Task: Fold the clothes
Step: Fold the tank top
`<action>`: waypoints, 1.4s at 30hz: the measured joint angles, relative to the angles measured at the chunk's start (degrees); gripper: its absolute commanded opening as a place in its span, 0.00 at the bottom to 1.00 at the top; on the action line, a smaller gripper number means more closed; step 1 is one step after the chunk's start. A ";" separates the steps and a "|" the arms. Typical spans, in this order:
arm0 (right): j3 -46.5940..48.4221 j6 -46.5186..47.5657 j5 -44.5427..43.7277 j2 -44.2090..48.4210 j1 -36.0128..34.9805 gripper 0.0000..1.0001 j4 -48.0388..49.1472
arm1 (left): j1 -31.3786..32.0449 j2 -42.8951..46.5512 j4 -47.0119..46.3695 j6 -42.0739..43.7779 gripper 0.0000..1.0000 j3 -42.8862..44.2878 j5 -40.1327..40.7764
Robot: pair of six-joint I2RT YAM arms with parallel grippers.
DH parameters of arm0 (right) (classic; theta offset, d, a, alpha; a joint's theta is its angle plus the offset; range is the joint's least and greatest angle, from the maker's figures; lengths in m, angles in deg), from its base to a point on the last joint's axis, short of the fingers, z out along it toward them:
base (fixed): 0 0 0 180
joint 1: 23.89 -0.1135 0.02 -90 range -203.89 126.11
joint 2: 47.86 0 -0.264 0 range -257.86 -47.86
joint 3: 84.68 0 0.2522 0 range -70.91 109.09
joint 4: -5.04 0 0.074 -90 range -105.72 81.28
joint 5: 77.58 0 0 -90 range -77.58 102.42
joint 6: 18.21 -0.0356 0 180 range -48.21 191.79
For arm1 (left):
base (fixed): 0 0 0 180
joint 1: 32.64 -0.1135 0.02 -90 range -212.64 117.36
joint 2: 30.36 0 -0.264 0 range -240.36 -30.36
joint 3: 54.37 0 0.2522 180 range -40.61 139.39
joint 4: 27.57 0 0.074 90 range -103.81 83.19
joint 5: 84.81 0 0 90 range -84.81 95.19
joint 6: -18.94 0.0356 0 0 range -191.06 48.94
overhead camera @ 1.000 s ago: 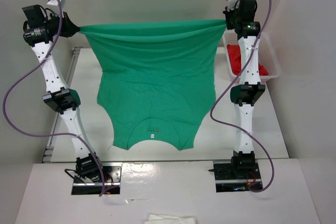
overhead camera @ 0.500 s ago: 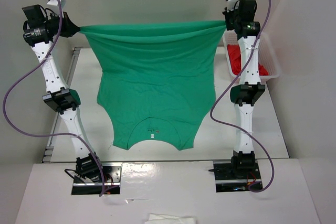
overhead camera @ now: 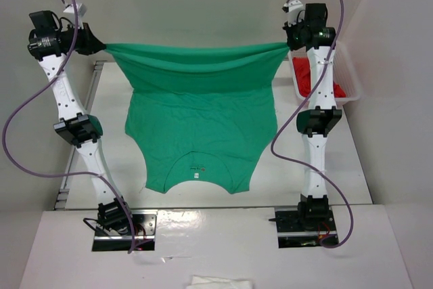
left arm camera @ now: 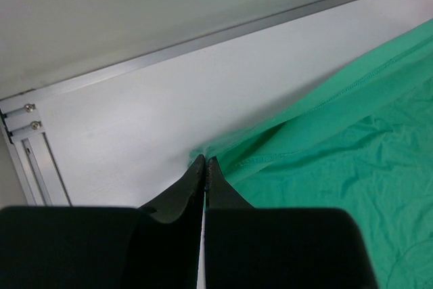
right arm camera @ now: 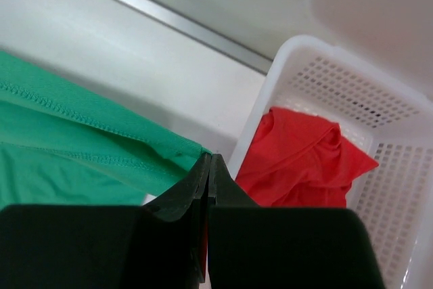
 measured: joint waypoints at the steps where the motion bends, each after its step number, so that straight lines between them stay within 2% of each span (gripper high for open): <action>1: 0.00 0.22 0.11 0.31 0.00 0.00 -1.20 | -0.09 0.00 0.87 0.76 0.00 0.00 -0.11; 9: 0.00 1.99 2.29 4.42 0.00 0.00 -8.68 | -0.37 1.73 8.87 4.37 0.00 -0.28 -0.76; 14: -0.52 2.32 2.71 8.44 0.00 0.00 -10.03 | -0.55 5.70 10.80 5.46 0.00 -1.79 -0.57; 17: -4.22 2.51 2.95 12.81 0.00 0.00 -10.16 | -0.72 9.75 10.95 5.60 0.00 -4.98 -0.20; 26: -23.65 2.89 6.84 27.47 0.00 0.00 -10.10 | -0.81 21.16 11.26 7.50 0.00 -19.10 1.75; 30: -40.04 2.82 8.04 34.12 0.00 0.00 -6.29 | -0.83 24.44 11.04 9.66 0.00 -27.85 3.54; 33: -58.95 2.62 5.95 41.90 -0.44 0.00 1.33 | -0.83 26.93 10.91 11.54 0.00 -36.17 4.94; 36: -72.08 2.64 3.43 48.57 -2.47 0.00 5.68 | -0.85 30.51 8.90 12.87 0.00 -46.42 6.71; 42: -82.79 2.99 2.25 57.72 -4.85 0.00 10.93 | -0.87 41.53 2.49 15.93 0.00 -68.74 11.45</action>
